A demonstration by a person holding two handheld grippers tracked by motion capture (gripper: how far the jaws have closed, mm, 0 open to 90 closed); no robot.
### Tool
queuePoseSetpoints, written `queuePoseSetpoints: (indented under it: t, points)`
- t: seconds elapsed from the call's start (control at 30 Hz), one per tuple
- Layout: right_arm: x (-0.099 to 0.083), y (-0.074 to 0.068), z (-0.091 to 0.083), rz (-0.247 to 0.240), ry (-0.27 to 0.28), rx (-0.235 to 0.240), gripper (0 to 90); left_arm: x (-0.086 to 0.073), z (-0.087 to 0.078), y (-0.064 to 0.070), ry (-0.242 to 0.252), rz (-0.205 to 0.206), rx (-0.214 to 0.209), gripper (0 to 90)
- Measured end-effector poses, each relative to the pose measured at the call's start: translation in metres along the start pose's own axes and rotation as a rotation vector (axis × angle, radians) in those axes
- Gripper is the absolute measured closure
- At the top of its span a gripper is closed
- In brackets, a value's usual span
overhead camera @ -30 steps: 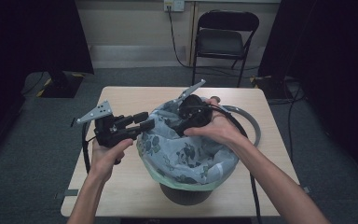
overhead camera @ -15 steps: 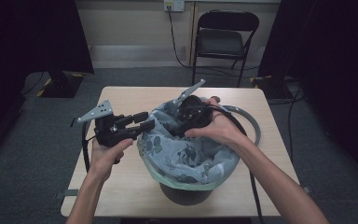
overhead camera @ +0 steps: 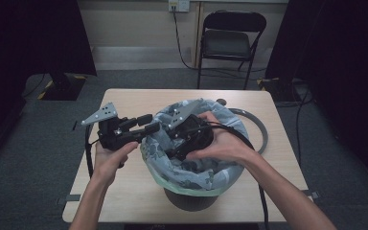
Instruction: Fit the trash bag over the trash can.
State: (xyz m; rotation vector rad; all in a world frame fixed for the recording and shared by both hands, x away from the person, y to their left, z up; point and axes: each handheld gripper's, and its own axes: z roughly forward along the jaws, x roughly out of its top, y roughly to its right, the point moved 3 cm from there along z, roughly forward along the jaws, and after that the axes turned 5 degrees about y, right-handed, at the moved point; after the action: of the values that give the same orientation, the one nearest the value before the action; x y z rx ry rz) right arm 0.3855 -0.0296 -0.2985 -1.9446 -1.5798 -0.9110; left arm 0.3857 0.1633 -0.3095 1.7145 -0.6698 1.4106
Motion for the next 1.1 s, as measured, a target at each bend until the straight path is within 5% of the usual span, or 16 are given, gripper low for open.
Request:
queuePoseSetpoints:
  t: [0.27,0.53,0.73,0.87,1.1]
  points:
    - [-0.006,-0.022,0.013,-0.109,-0.099,0.156,43.3,0.000,0.001,0.001,-0.004,0.001,0.010,52.3]
    - [-0.001,0.014,-0.004,0.066,0.002,0.011,36.5,0.001,0.000,0.000,-0.011,-0.002,0.002,51.8]
    - [-0.006,0.047,-0.004,0.140,-0.011,-0.107,33.1,0.000,0.000,0.001,-0.007,-0.005,0.004,50.7]
    - [-0.014,0.060,0.003,0.166,-0.067,-0.161,33.9,0.000,0.000,0.001,-0.010,-0.002,0.000,50.3]
    - [-0.031,0.063,0.020,0.143,-0.276,-0.201,33.1,0.000,-0.001,0.002,-0.012,0.005,0.001,50.1]
